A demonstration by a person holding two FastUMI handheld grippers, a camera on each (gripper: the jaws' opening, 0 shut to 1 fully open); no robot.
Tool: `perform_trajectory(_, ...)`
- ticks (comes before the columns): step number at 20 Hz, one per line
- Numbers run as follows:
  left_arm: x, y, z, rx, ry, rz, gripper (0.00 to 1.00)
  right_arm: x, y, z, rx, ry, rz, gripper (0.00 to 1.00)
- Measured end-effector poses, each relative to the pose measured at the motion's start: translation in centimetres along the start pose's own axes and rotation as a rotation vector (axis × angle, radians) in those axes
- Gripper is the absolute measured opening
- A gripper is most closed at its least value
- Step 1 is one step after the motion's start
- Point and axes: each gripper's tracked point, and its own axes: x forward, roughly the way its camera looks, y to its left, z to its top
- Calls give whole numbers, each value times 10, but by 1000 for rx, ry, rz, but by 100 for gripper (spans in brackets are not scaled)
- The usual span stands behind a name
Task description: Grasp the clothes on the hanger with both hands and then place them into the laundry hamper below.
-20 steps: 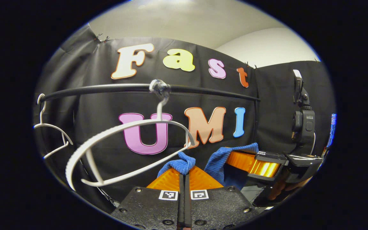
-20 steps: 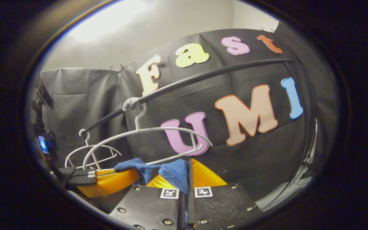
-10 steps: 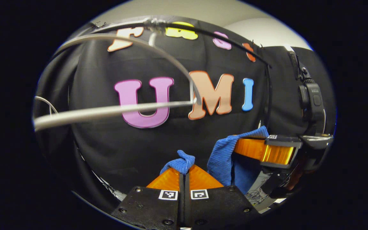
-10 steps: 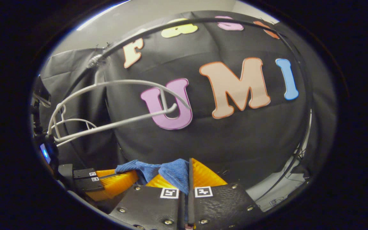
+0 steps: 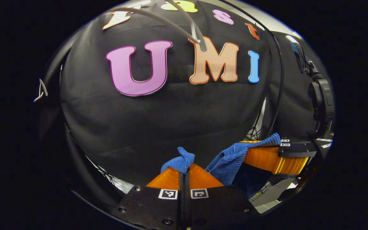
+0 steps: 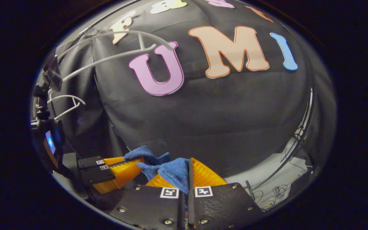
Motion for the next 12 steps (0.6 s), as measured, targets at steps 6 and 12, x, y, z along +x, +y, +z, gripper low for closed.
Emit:
perform_trajectory(6,24,19,-38,16,104,22,1,32,-5,-38,32,98,-15,4)
perform_trajectory(12,40,29,-78,-54,219,38,2,57,-1,-91,65,209,-22,4)
